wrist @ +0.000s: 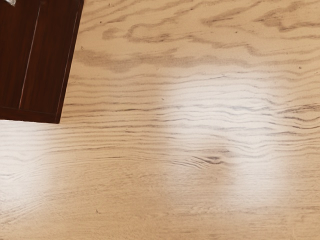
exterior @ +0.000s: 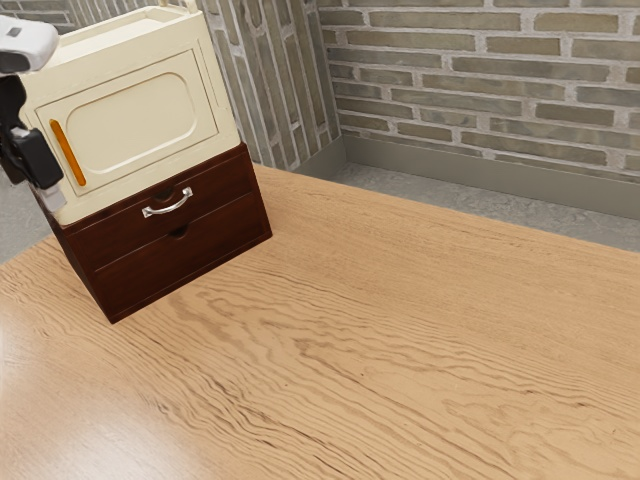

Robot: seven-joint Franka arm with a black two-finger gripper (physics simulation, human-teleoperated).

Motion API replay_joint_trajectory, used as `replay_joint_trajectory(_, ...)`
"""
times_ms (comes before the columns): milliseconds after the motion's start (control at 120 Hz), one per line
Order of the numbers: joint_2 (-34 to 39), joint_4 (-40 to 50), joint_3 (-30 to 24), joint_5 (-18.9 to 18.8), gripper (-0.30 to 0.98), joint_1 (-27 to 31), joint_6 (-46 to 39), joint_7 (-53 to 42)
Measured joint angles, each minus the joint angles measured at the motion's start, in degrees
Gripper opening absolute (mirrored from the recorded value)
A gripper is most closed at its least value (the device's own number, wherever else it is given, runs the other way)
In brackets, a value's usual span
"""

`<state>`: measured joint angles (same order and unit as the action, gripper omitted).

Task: Pull the drawer handle with one arm to open the drawer

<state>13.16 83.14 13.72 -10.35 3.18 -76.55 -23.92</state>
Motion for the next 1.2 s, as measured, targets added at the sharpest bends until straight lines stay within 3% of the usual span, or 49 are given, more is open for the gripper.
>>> replay_joint_trajectory(267,0.0,-0.3,-0.2,0.3,0.69,-0.2,-5.3,-6.7)
replay_joint_trajectory(717,-0.9,-2.6,-0.4,0.9,0.69,0.2,-7.1,-13.1)
replay_joint_trajectory(975,8.1,12.2,-5.7,-6.4,0.69,1.8,-10.1,-14.1)
replay_joint_trajectory(1200,6.5,20.1,-5.6,-9.7,0.69,3.0,-20.6,-14.0)
